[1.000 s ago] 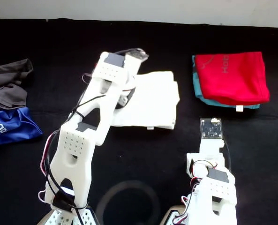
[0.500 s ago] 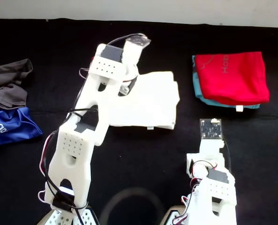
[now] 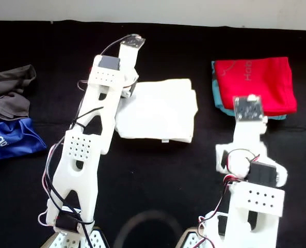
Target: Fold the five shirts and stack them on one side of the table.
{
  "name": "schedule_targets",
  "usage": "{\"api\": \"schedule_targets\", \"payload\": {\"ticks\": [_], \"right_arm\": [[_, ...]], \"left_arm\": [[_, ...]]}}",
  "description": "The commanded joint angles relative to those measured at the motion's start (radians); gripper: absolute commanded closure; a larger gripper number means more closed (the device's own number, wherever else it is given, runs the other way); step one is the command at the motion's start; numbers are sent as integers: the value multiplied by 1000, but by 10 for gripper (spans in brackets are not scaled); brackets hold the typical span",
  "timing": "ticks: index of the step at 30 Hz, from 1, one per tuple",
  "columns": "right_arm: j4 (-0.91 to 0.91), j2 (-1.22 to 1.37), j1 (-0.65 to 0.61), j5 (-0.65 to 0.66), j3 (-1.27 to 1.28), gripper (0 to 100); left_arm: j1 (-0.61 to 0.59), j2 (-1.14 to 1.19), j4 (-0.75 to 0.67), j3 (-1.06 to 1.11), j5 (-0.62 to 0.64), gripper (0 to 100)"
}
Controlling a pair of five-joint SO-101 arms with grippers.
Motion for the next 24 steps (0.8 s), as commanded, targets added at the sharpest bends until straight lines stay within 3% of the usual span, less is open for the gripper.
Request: {"api": "schedule_targets", "payload": {"ticks": [1, 5, 9, 15, 19, 24], "right_arm": [[-1, 35, -13, 5, -128, 992], [-62, 242, -50, -80, -209, 992], [-139, 538, -171, -163, -381, 992], [-39, 924, -277, -178, -723, 989], [1, 1136, -278, -178, -954, 989], [5, 1357, -295, -180, -1096, 989]], "left_arm": [[-12, -31, 72, -147, 5, 991], [-15, -44, 207, -309, 5, 991], [-24, -38, 394, -452, 6, 991], [-97, -53, 410, -458, 8, 991], [-151, -147, 410, -328, 9, 991], [-166, -389, 405, 77, 20, 991]]}}
